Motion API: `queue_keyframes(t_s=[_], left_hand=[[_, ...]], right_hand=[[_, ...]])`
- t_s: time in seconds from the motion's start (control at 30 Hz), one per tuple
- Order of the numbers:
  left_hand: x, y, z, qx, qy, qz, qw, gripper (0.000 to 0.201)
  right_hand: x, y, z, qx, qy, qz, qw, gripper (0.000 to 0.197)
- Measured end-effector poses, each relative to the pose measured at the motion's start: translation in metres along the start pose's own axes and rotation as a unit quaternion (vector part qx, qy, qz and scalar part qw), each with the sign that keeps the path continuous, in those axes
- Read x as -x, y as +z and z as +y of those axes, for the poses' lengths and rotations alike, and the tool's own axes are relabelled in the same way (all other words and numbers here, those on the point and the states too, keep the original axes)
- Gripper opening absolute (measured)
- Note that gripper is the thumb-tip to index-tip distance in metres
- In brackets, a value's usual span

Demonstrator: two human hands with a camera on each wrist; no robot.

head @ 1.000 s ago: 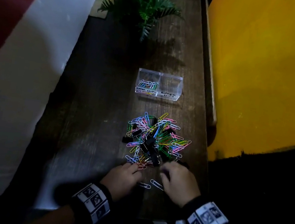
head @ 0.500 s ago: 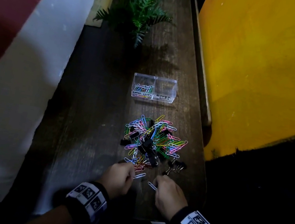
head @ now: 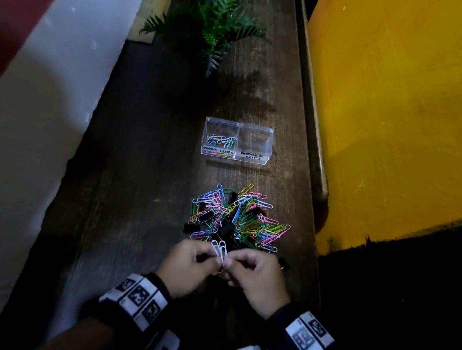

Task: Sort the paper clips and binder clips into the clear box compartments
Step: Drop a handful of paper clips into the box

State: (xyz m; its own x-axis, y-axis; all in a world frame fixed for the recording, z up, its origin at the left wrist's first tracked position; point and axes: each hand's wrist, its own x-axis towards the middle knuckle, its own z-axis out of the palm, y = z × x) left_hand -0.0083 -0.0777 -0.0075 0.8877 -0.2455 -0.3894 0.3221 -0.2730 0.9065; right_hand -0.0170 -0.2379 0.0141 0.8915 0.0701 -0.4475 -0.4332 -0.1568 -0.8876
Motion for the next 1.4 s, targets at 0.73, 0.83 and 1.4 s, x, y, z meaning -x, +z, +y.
queue_keyframes(t_s=[0.73,0.83,1.4], left_hand=[[-0.193,-0.098,0.111,-0.158,-0.024,0.145,0.976,0.025],[-0.209,-0.1,0.124,-0.215,-0.035,0.151,0.964,0.016],[-0.045,-0.015,0.013,-0.487,0.056,-0.041,0.87,0.054]], right_hand=[[-0.042,-0.062,-0.021,0.256,-0.058,0.103,0.959,0.016],[-0.032,-0.074,-0.01,0.274,-0.041,0.121,0.953,0.012],[-0.025,-0.037,0.018,0.515,-0.033,-0.03,0.856,0.055]])
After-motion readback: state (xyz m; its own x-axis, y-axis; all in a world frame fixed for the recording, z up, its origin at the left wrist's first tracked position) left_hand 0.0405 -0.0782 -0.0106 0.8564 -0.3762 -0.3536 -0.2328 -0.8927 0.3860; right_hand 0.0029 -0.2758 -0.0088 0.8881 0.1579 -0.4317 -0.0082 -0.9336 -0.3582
